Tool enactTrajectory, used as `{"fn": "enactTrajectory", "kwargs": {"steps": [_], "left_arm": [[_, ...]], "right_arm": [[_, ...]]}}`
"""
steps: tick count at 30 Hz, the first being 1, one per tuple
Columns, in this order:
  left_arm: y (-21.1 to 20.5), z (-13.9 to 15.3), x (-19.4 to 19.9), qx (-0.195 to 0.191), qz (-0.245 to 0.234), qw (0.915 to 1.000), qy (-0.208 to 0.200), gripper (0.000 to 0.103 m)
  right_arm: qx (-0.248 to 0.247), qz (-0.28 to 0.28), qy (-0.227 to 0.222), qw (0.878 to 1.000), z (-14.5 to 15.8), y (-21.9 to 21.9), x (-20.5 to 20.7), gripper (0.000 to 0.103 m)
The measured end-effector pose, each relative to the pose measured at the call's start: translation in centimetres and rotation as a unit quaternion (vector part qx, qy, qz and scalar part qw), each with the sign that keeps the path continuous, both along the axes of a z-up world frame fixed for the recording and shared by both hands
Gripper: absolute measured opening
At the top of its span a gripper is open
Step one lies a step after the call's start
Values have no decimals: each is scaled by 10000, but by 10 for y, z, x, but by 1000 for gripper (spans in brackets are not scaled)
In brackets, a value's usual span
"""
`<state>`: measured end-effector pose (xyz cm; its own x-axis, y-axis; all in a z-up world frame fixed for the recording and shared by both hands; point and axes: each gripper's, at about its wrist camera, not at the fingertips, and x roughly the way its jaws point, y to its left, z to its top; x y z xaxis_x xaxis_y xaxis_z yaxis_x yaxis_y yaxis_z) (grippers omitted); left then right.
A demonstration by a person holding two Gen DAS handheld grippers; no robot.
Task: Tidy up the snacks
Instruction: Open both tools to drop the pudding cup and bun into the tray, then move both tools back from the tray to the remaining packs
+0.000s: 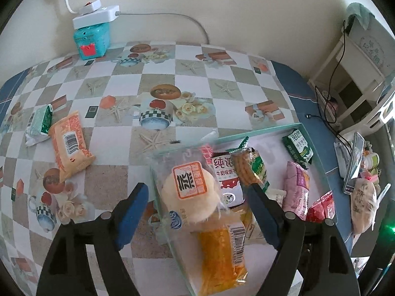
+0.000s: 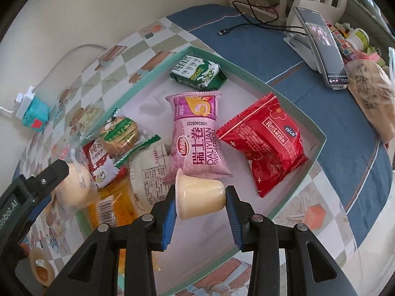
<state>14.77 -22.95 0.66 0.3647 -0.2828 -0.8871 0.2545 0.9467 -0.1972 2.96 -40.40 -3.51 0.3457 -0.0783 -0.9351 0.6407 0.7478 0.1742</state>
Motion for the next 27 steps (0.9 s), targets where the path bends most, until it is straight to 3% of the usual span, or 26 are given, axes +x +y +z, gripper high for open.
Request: {"fn": "enactTrajectory", "kwargs": {"steps": [1, 5, 9, 12, 16, 27], "left_arm": [[1, 0, 0, 4, 20, 10000, 11, 83], [12, 0, 2, 19, 202, 9997, 149, 86], [36, 0, 8, 21, 589, 9979, 282, 87], [57, -4, 13, 5, 926, 9947, 457, 97], [89, -13, 18, -37, 1397, 9876, 722, 97], [167, -17, 21, 236, 2460, 9655, 822, 97]], "right_arm": [[-15, 2, 1, 10000, 1, 1, 0, 42], [-36, -36, -70, 10000, 6, -2, 4, 67], [-74, -14, -106, 9999, 9, -1, 6, 78], [-96, 34, -136, 9999, 10, 1, 7, 84], [-172, 160, -223, 9995, 13, 9, 12, 101], [-250, 767, -697, 9943, 30, 52, 39, 103]]}}
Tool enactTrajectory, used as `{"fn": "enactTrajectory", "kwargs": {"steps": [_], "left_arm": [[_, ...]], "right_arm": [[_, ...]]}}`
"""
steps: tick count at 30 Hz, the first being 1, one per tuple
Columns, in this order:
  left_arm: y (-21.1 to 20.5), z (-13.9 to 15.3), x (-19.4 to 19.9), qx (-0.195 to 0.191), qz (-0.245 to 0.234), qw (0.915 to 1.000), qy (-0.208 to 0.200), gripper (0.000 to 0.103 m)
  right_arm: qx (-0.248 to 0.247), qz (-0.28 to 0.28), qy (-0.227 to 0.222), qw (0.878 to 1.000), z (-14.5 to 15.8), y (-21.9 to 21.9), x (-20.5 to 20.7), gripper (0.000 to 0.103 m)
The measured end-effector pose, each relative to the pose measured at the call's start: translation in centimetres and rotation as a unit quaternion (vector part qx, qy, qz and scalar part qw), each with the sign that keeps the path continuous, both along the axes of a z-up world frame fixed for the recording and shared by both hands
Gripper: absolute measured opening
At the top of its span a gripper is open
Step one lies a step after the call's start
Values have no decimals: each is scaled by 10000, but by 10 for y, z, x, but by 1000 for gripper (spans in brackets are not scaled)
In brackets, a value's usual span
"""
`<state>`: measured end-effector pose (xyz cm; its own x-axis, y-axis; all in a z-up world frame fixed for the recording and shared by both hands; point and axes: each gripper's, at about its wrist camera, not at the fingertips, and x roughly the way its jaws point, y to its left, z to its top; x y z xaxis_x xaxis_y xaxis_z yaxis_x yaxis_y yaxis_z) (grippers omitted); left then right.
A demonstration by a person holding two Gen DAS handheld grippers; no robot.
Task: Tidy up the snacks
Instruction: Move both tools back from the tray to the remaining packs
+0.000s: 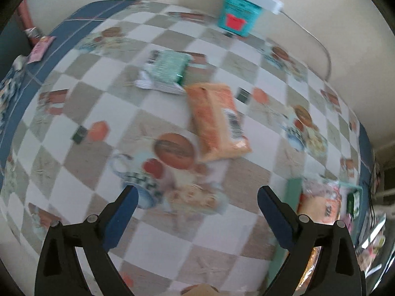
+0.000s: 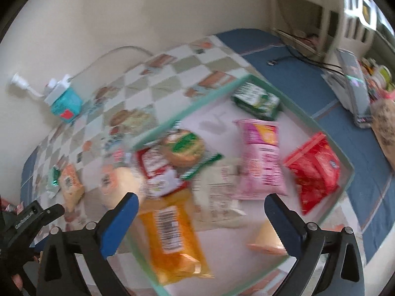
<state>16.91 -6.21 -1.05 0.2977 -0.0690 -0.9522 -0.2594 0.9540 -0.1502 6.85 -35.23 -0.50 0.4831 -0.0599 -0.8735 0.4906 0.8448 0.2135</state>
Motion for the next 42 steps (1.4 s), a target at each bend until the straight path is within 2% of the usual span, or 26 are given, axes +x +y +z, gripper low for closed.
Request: {"fn": "enactTrajectory", "kwargs": {"steps": [11, 14, 23, 32, 38, 42], "left_arm": [[67, 14, -12, -43, 1126, 9934, -227, 97], [85, 15, -14, 7, 1370, 9903, -250, 97], [136, 6, -31, -237, 2116, 9770, -125, 97], [152, 2, -34, -399, 2236, 9738, -101, 97], [153, -6, -29, -580, 2162, 9746, -43, 97], [150, -9, -21, -666, 1977, 9780, -18, 97]], "right_arm": [[-134, 805, -113, 9966, 6, 67, 23, 103], [-61, 1006, -174, 9948, 8, 84, 27, 103], [-27, 1465, -256, 9889, 8, 126, 40, 103], [-121, 1665, -159, 9858, 0, 146, 49, 103], [-154, 1706, -73, 9852, -6, 150, 52, 103], [-263, 1757, -50, 9841, -7, 153, 57, 103]]}}
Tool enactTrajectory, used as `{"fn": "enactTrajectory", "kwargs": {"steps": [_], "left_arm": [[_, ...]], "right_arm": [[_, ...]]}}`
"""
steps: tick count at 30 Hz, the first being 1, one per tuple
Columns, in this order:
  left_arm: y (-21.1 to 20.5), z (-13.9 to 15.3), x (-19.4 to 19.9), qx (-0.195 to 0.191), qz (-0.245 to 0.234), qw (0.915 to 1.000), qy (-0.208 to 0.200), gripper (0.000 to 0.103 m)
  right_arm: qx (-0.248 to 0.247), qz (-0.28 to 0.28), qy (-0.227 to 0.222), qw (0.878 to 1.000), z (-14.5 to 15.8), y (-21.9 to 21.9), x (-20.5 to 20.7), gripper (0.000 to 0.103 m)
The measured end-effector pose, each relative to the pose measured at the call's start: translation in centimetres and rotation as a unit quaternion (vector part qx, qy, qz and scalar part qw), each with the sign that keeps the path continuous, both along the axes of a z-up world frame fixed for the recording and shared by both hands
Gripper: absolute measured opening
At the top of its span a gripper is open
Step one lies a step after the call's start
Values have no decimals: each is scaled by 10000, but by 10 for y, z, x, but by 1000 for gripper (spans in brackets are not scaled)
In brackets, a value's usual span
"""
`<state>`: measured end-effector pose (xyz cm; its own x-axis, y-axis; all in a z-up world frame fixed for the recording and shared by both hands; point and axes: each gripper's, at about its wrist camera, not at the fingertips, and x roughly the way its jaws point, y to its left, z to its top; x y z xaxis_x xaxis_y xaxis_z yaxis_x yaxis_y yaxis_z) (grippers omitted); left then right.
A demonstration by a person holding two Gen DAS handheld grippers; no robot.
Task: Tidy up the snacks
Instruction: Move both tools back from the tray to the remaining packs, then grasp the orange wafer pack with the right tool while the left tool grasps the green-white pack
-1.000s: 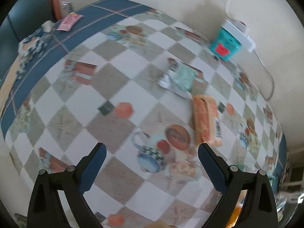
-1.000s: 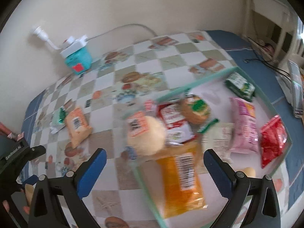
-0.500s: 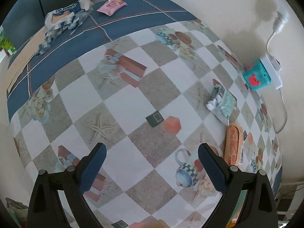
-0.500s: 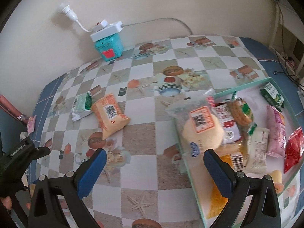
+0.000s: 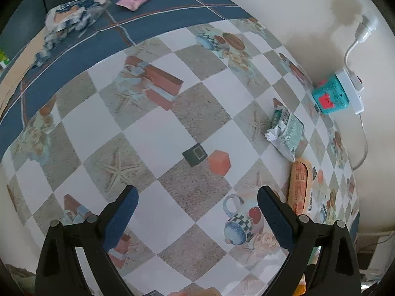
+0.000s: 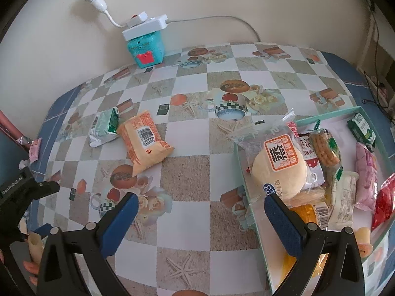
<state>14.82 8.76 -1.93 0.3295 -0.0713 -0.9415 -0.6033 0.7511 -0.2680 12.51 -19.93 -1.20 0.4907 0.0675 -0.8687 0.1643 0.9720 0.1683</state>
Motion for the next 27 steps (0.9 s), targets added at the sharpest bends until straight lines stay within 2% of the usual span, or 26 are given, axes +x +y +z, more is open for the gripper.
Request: {"fn": "enactTrajectory", "kwargs": {"steps": [8, 11, 14, 17, 21, 24, 27], "left_arm": [[-9, 0, 25, 46, -502, 9987, -11, 97], [-14, 9, 47, -4, -950, 9949, -328, 97], [-16, 11, 68, 202, -1226, 9916, -365, 97], [-21, 5, 98, 21, -1684, 9853, -282, 97], [-41, 3, 127, 680, -2400, 9683, -123, 97], [-49, -3, 141, 772, -2737, 9587, -70, 97], [-52, -9, 154, 694, -2857, 9558, -83, 97]], "right_arm": [[-40, 246, -208, 9995, 12, 15, 22, 103], [-124, 415, -233, 9988, 14, 25, 36, 103], [-293, 697, -223, 9969, 10, 39, 56, 103], [-501, 941, -112, 9942, 1, 52, 76, 103], [-723, 1100, 118, 9912, -19, 60, 97, 101], [-737, 1206, 261, 9896, -32, 65, 107, 99], [-815, 1309, 303, 9876, -40, 71, 114, 96]]}}
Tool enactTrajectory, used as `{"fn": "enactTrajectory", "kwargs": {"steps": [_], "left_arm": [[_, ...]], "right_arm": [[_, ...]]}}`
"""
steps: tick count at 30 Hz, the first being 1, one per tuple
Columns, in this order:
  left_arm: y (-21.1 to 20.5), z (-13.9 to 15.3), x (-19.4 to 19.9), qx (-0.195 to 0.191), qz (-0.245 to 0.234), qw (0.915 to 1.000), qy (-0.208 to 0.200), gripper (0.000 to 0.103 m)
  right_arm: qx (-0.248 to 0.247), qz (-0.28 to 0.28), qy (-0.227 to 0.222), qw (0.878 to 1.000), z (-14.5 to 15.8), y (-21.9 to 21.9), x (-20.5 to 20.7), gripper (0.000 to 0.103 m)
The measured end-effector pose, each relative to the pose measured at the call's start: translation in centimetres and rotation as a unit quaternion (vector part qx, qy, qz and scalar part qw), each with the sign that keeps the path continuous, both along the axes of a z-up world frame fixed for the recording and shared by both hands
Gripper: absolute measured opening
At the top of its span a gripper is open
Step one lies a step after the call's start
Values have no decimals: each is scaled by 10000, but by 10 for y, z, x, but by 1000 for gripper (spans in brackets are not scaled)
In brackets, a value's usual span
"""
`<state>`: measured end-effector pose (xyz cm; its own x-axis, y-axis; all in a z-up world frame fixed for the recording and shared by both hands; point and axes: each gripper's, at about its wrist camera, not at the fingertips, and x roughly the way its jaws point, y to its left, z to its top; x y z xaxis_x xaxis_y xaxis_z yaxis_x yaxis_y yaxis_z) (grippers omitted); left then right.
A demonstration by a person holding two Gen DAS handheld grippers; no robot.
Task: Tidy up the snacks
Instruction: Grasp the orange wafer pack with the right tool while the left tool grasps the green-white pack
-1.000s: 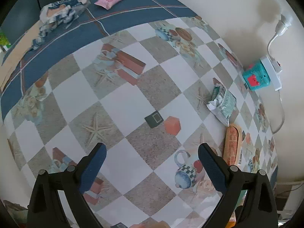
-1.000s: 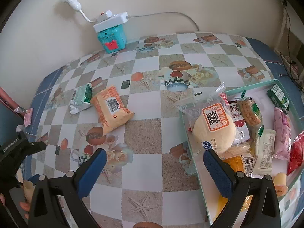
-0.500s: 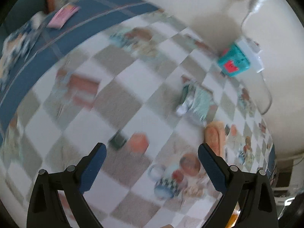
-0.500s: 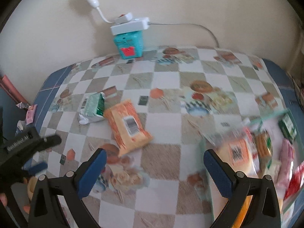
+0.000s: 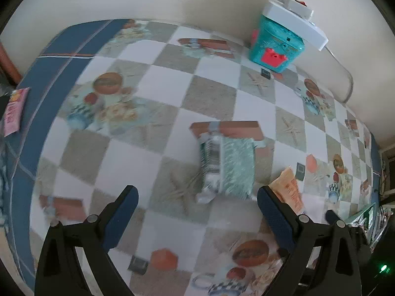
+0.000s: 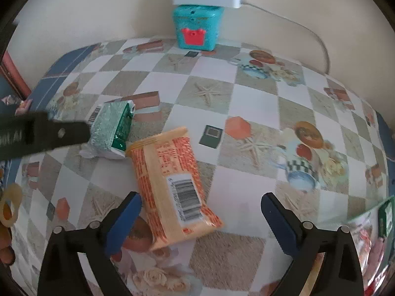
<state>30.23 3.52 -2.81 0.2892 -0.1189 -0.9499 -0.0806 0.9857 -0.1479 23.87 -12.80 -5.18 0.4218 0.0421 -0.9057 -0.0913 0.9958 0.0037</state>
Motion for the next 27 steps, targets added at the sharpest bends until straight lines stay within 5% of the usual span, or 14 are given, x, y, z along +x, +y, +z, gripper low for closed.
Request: {"fn": "enactTrajectory", "kwargs": {"steps": [8, 14, 15, 17, 27], "left_arm": [[-18, -9, 20, 122, -234, 9996, 19, 94], [-28, -20, 25, 64, -256, 9994, 204, 78], [-29, -20, 24, 48, -255, 9994, 206, 76], [-32, -21, 23, 1, -264, 9994, 228, 55], [-35, -15, -7, 122, 23, 9996, 264, 50]], "right_arm": [[-10, 175, 17, 9998, -4, 12, 14, 70], [96, 105, 28, 9999, -2, 4, 17, 53], [122, 82, 39, 9999, -2, 1, 17, 53], [128, 34, 41, 9999, -2, -3, 16, 50], [284, -123, 90, 9995, -2, -14, 1, 42]]}}
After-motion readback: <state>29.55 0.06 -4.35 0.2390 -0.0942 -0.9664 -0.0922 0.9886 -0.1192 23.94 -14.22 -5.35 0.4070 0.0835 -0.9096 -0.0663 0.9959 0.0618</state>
